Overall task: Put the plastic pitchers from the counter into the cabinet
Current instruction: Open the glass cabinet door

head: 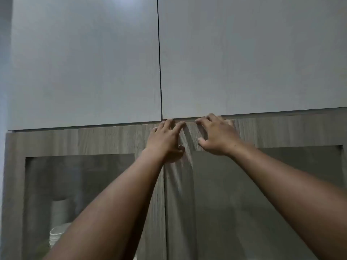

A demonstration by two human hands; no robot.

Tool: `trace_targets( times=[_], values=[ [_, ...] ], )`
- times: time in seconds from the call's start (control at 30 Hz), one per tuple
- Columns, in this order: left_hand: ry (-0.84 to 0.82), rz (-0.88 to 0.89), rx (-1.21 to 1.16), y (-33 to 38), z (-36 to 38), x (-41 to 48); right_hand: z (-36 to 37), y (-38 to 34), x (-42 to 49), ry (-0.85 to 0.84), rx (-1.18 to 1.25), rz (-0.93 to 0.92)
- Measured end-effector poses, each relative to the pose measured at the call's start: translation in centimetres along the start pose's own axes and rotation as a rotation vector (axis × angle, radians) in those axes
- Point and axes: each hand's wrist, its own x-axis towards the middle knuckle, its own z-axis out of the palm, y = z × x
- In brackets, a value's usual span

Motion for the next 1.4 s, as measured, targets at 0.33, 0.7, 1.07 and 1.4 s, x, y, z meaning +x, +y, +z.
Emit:
trace_targets(
  times=[0.33, 0.7, 1.07, 1.4],
  values=[
    [0.011, -0.029, 0.02, 0.5, -0.6, -0.6, 0.1, -0.6, -0.7, 0.041, 0.007, 0.029],
    [0.054, -0.052, 0.093, 2.9, -6.8, -3.9, -3.5, -3.2, -4.7, 0.174, 0.088, 0.075],
    [0.309, 0.029, -0.63, 8.9, -18.0, -12.2, -14.6, -6.0, -14.1, 0.372, 0.313, 0.195],
    [0.571, 0.101, -1.2, 21.2, -23.0, -19.8, -25.9, -3.8, -24.2, 0.423, 0.545, 0.365]
  ],
)
